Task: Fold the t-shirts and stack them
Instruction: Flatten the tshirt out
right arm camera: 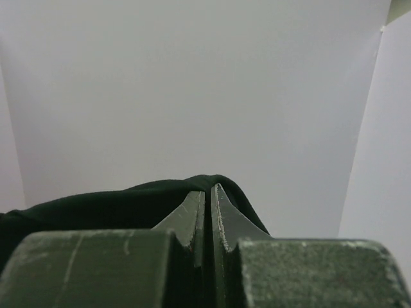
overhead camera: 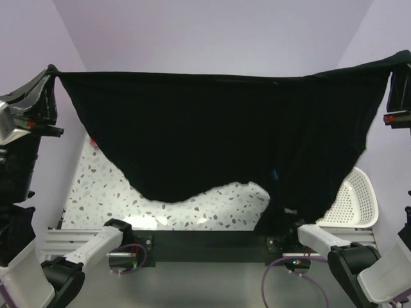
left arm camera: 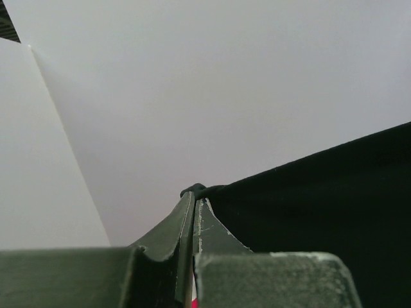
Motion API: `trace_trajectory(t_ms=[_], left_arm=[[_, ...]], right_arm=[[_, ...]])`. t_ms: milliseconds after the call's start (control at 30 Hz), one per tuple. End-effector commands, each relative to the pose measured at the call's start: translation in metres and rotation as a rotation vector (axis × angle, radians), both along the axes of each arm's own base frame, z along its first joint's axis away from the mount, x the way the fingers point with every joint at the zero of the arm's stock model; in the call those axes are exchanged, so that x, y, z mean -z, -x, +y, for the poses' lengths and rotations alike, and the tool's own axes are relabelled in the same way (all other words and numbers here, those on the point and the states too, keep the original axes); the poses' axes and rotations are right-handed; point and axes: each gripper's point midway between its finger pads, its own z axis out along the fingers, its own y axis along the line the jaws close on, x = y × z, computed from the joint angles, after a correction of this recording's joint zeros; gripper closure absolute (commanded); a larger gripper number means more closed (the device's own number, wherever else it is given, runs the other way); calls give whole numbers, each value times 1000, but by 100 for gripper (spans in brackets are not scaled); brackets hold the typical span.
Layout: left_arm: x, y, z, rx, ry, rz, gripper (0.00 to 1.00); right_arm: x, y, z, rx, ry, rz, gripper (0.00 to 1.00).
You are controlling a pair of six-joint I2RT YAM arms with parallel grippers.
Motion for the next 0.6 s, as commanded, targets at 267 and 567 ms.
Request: trace_trajectory(t_ms=[267,567], left_arm=[[159,-196,-20,-184,-99,481,100],[348,-403,-1,-345,-47,877,51]], right_arm=[[96,-198,11,83,35,318,100],[260,-440,21,191,74,635,100]])
